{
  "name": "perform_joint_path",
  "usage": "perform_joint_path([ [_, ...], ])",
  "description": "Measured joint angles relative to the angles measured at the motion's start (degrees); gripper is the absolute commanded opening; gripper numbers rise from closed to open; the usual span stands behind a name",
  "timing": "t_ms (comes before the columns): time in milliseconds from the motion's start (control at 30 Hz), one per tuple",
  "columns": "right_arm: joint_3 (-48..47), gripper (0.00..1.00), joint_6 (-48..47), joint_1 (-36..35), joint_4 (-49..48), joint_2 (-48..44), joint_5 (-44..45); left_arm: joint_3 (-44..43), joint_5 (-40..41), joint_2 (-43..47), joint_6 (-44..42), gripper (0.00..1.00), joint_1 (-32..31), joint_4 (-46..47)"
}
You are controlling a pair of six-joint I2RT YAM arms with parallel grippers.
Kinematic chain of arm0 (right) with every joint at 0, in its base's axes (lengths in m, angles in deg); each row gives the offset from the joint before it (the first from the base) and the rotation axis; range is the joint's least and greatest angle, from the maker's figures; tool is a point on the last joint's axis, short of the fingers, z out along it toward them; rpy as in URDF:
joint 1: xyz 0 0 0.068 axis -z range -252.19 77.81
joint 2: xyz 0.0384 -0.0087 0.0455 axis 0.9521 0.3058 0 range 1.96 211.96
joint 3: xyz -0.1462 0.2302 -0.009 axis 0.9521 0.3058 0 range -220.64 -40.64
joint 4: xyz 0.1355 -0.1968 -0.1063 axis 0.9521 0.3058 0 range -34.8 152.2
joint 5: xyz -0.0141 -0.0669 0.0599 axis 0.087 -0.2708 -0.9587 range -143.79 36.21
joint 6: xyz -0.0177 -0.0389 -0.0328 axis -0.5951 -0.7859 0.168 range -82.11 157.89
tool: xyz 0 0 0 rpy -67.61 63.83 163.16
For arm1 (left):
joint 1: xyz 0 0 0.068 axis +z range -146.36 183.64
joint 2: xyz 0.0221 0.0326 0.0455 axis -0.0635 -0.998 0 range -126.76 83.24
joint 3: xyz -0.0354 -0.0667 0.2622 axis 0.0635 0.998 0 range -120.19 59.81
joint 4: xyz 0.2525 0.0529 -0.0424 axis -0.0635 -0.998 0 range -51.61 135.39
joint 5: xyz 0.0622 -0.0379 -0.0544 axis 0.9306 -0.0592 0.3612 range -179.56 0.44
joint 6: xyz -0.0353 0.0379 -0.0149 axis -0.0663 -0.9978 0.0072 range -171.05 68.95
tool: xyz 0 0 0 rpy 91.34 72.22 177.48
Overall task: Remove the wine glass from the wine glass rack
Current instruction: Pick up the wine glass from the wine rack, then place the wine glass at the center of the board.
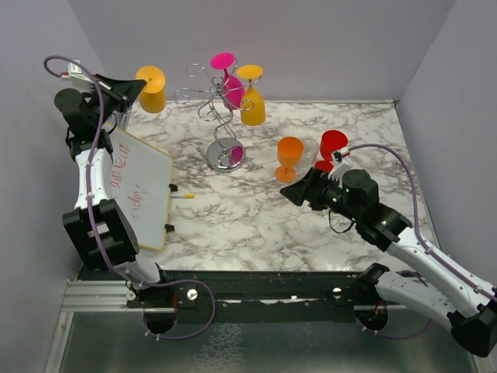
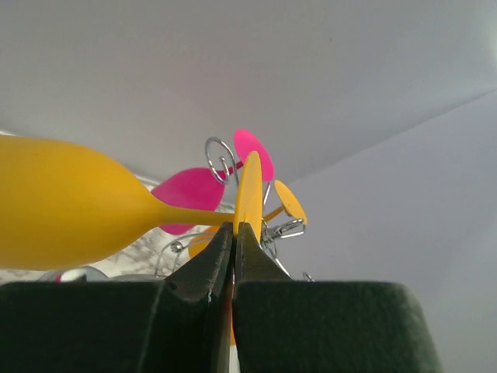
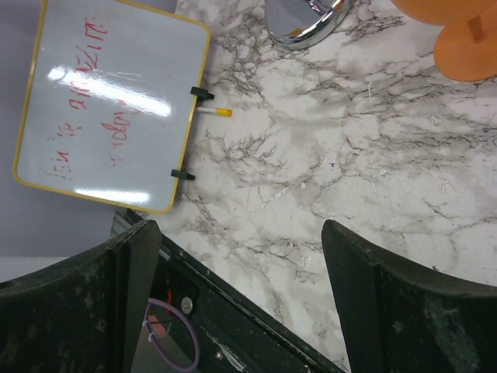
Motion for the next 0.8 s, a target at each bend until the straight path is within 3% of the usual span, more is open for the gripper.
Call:
perform_joint_path([
  [133,0.0,0.92,-0.61,0.0,-0.02,-0.04,-0.13,5.38,3.78,7.37,-1.79,0.0,4.0,-0.28],
  [367,0.55,0.92,-1.86,0.0,-2.47,-0.44,-4.74,12.44,4.94,20.63,-4.92,0.0,3.82,-1.11],
  [667,1.68,0.92,-1.79,0.0,-4.96,-0.46,-10.19,10.38,10.45,35.26,-23.39,0.0,3.26,-25.57],
  [800,3.26,0.92,-1.16,0.0,-6.23,-0.74,-10.97,13.2,10.47,40.06,-26.93,0.0,1.2,-30.69],
])
